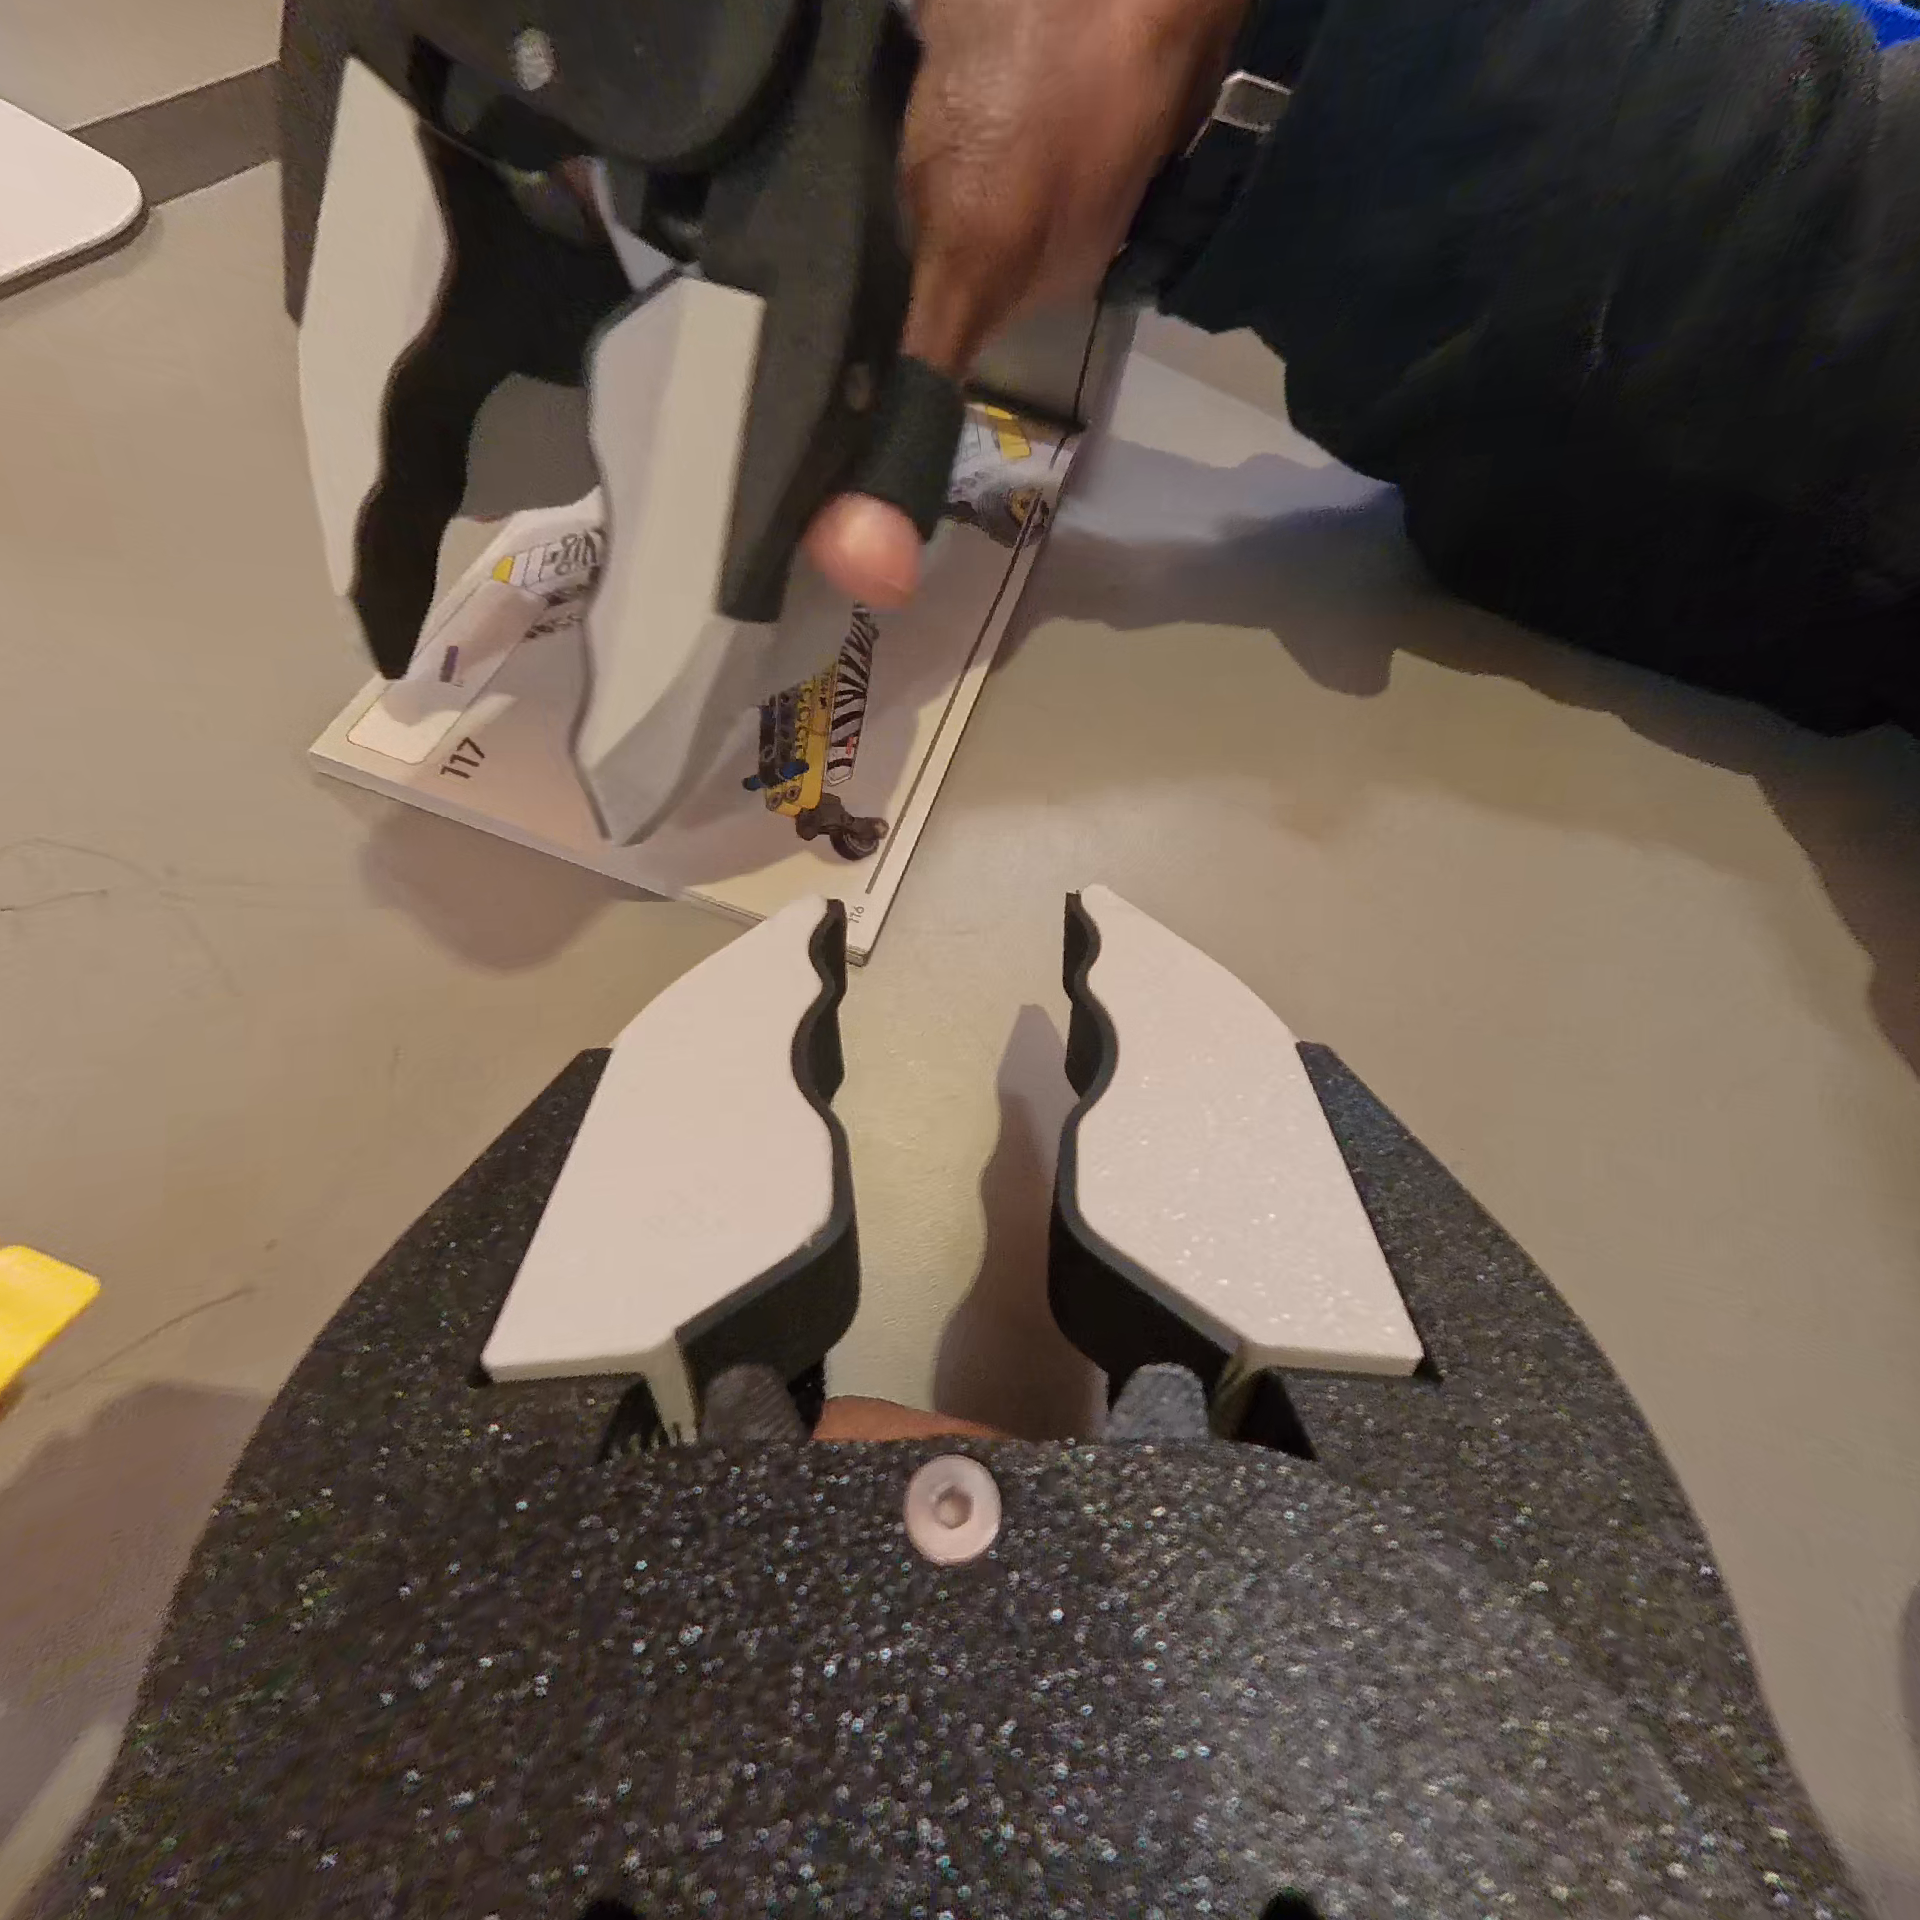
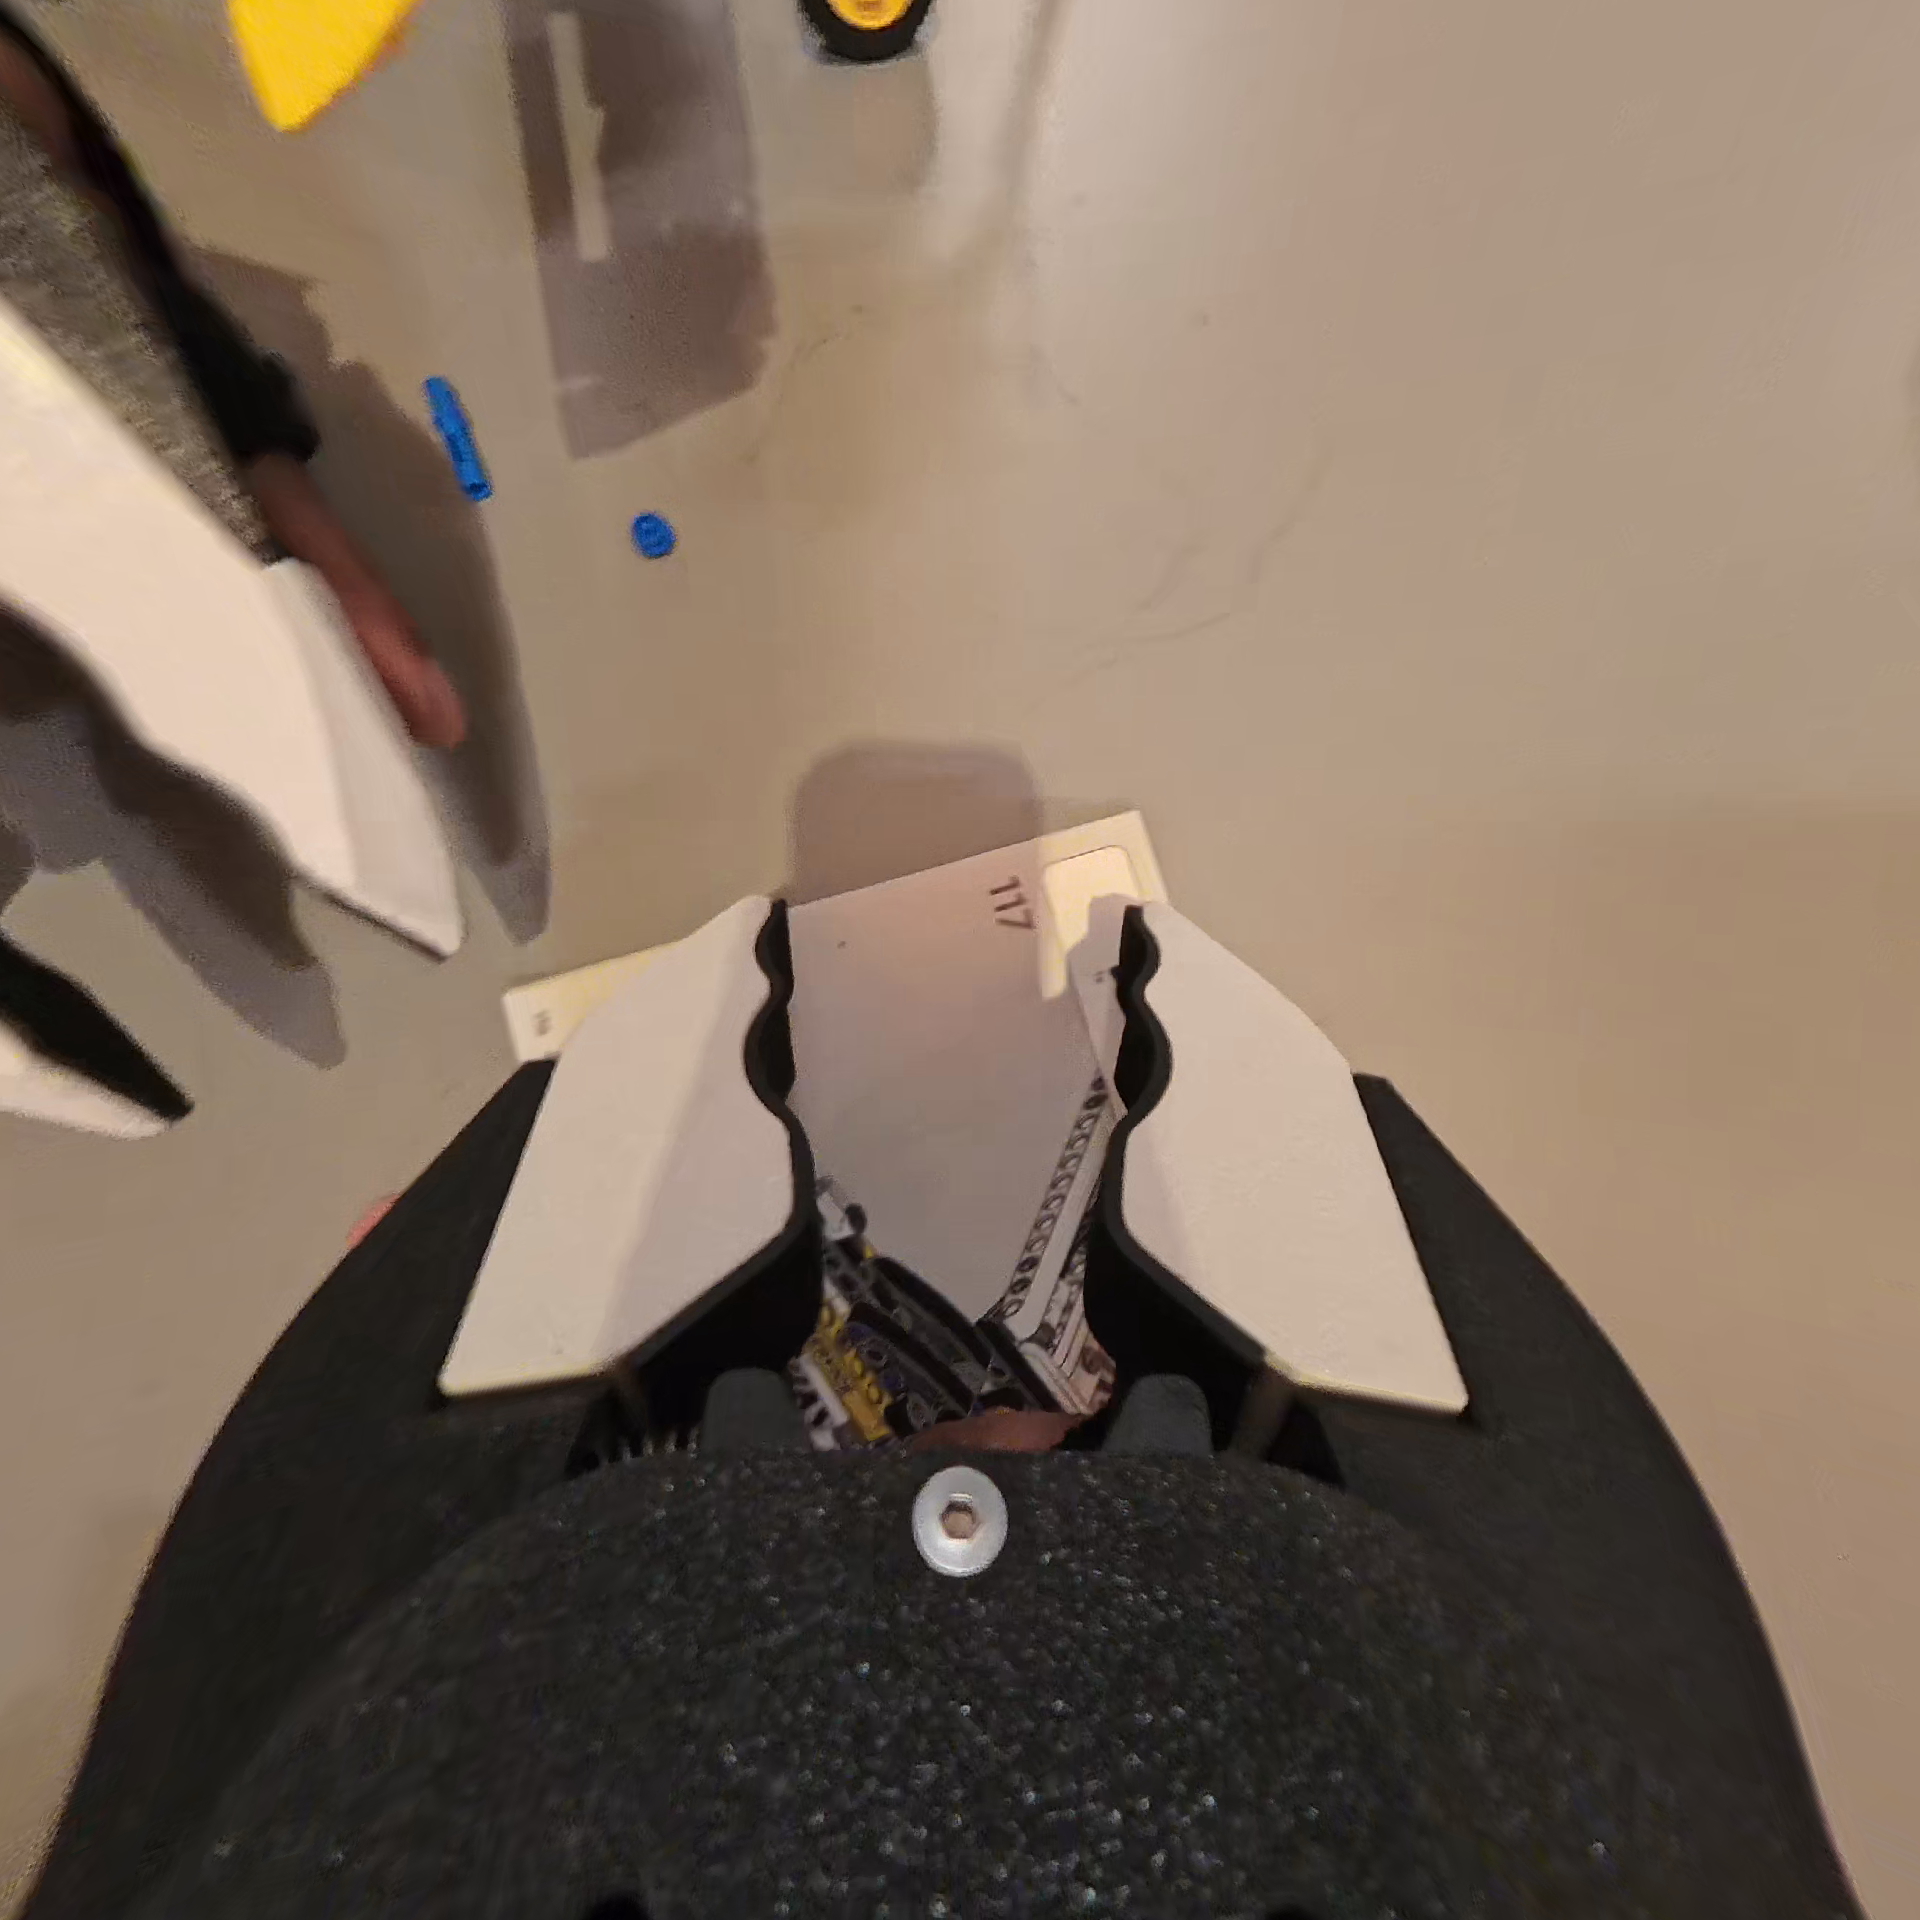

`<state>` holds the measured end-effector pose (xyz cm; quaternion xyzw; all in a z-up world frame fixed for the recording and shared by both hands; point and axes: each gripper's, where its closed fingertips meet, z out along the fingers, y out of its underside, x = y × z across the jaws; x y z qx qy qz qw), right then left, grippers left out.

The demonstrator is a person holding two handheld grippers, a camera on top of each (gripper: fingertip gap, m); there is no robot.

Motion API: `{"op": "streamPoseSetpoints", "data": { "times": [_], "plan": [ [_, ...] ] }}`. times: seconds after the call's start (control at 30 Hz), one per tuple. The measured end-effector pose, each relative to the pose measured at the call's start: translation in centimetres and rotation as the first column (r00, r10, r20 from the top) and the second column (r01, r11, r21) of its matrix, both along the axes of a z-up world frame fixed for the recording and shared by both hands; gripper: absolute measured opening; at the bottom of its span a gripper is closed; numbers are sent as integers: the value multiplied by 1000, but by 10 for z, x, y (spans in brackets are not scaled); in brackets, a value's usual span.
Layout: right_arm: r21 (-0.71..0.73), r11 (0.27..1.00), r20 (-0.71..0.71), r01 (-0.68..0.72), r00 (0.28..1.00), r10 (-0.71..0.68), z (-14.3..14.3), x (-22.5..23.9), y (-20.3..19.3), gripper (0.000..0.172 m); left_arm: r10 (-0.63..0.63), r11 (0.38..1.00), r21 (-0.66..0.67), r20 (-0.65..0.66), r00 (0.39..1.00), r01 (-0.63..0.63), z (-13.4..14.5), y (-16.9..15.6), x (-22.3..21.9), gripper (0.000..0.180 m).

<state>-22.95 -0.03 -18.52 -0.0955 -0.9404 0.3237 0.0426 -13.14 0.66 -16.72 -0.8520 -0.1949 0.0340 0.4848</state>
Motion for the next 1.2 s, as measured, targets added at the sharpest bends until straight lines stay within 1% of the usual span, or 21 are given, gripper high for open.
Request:
{"op": "streamPoseSetpoints", "data": {
  "times": [0.13, 0.27, 0.33, 0.47, 0.6, 0.8, 0.93, 1.2],
  "plan": [
    [24, 993, -112, -120, 986, 122, 9, 30, 8, 63, 5, 1000, -4, -11, 1000, -5, 0, -2, -1, 41],
    [12, 986, -123, -165, 979, 165, 3, 60, 13, 60, 9, 1000, -6, -14, 1000, -9, 0, -3, -2, 41],
    [24, 986, -135, -165, 977, 167, -4, 66, 15, 57, 10, 1000, -6, -12, 1000, -10, 0, -3, -2, 41],
    [13, 988, -149, -151, 977, 151, -7, 65, 14, 48, 12, 1000, -5, -10, 1000, -12, 0, -3, -3, 41],
    [-16, 991, -117, -136, 984, 133, -9, 63, 15, 37, 17, 1000, -6, -13, 1000, -17, 0, -4, -5, 41],
    [-24, 990, -91, -137, 987, 135, -9, 66, 15, 31, 14, 1000, -13, -15, 1000, -15, 0, -4, -4, 41],
    [-50, 989, -76, -136, 988, 132, -5, 67, 15, 28, 17, 1000, -16, -9, 1000, -18, -1, -4, -5, 41],
    [-115, 986, -56, -120, 992, 114, 7, 69, 15, 12, 23, 999, -32, -1, 1000, -23, -4, -5, -5, 41]
  ]
}}
